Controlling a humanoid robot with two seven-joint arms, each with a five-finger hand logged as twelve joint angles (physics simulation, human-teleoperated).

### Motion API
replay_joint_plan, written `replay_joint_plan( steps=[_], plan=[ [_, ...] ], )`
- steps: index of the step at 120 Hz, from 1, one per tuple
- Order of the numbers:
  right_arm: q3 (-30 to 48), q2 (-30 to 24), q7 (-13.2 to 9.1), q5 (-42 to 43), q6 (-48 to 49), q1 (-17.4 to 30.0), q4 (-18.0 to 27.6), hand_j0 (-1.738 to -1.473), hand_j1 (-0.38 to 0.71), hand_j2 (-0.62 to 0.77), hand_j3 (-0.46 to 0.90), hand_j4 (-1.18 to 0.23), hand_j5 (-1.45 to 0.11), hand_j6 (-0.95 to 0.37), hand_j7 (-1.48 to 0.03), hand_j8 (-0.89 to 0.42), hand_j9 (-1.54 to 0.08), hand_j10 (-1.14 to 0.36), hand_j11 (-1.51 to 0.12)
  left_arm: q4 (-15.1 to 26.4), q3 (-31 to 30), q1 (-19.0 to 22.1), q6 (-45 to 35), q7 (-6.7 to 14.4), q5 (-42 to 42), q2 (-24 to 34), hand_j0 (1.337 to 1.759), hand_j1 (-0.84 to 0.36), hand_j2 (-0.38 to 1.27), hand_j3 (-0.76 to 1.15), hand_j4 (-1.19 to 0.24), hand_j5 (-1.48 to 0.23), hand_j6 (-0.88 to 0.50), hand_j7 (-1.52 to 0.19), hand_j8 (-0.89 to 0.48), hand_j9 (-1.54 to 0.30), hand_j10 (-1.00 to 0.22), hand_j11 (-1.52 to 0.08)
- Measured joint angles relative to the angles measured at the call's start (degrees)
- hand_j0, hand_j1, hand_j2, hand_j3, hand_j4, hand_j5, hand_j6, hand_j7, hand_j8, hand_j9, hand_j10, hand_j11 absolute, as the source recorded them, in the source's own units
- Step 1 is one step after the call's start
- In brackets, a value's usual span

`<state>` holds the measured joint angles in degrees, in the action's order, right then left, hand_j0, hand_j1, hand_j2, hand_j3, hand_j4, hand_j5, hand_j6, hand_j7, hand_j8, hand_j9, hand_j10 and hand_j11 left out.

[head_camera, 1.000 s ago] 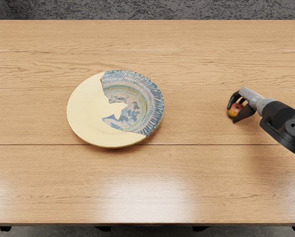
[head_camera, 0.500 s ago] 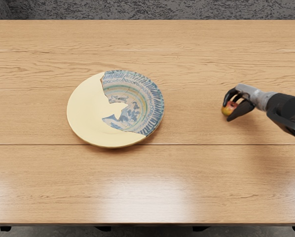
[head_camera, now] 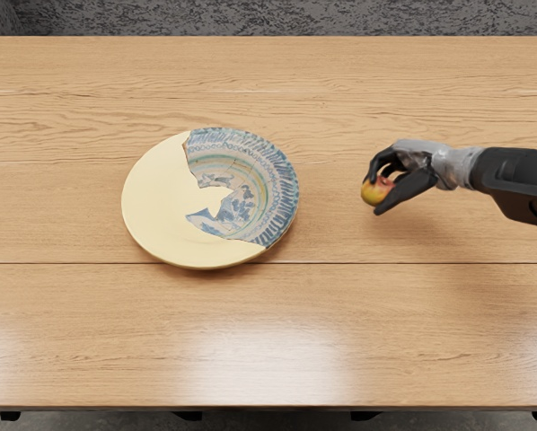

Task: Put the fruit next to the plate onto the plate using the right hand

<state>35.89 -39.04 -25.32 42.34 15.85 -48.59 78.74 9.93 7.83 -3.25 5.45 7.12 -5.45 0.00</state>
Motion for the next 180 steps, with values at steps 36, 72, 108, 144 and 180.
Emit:
replay_joint_plan(
  steps=[36, 72, 108, 144, 180],
  plan=[
    [2.8, 2.3, 0.0, -3.7, 4.0, -1.8, 0.9, -1.652, 0.36, 0.33, 0.0, -0.82, -1.26, -0.31, -1.13, -0.24, -1.2, -0.58, -1.2, 0.0, 0.0, 0.0, 0.0, 0.0, 0.0, 0.0, 1.658, 0.35, 0.0, 0.0, 0.0, 0.0, 0.0, 0.0, 0.0, 0.0, 0.0, 0.0],
    [3.0, 6.3, 0.0, -4.3, 4.2, -5.4, 0.9, -1.652, 0.37, 0.34, 0.0, -0.82, -1.26, -0.3, -1.13, -0.24, -1.2, -0.57, -1.2, 0.0, 0.0, 0.0, 0.0, 0.0, 0.0, 0.0, 1.658, 0.35, 0.0, 0.0, 0.0, 0.0, 0.0, 0.0, 0.0, 0.0, 0.0, 0.0],
    [2.0, 11.7, -0.3, -0.8, 3.6, -9.5, 0.5, -1.651, 0.4, 0.38, 0.0, -0.82, -1.26, -0.29, -1.13, -0.23, -1.2, -0.56, -1.2, 0.0, 0.0, 0.0, 0.0, 0.0, 0.0, 0.0, 1.658, 0.35, 0.0, 0.0, 0.0, 0.0, 0.0, 0.0, 0.0, 0.0, 0.0, 0.0],
    [0.7, 20.3, -0.6, 8.8, 3.2, -11.7, -1.4, -1.651, 0.39, 0.37, 0.0, -0.82, -1.25, -0.29, -1.13, -0.24, -1.21, -0.56, -1.21, 0.0, 0.0, 0.0, 0.0, 0.0, 0.0, 0.0, 1.658, 0.35, 0.0, 0.0, 0.0, 0.0, 0.0, 0.0, 0.0, 0.0, 0.0, 0.0],
    [-6.5, 26.1, -0.6, 15.3, -1.3, -14.9, -3.7, -1.651, 0.38, 0.35, 0.0, -0.82, -1.25, -0.29, -1.13, -0.24, -1.21, -0.56, -1.21, 0.0, 0.0, 0.0, 0.0, 0.0, 0.0, 0.0, 1.658, 0.35, 0.0, 0.0, 0.0, 0.0, 0.0, 0.0, 0.0, 0.0, 0.0, 0.0]
  ],
)
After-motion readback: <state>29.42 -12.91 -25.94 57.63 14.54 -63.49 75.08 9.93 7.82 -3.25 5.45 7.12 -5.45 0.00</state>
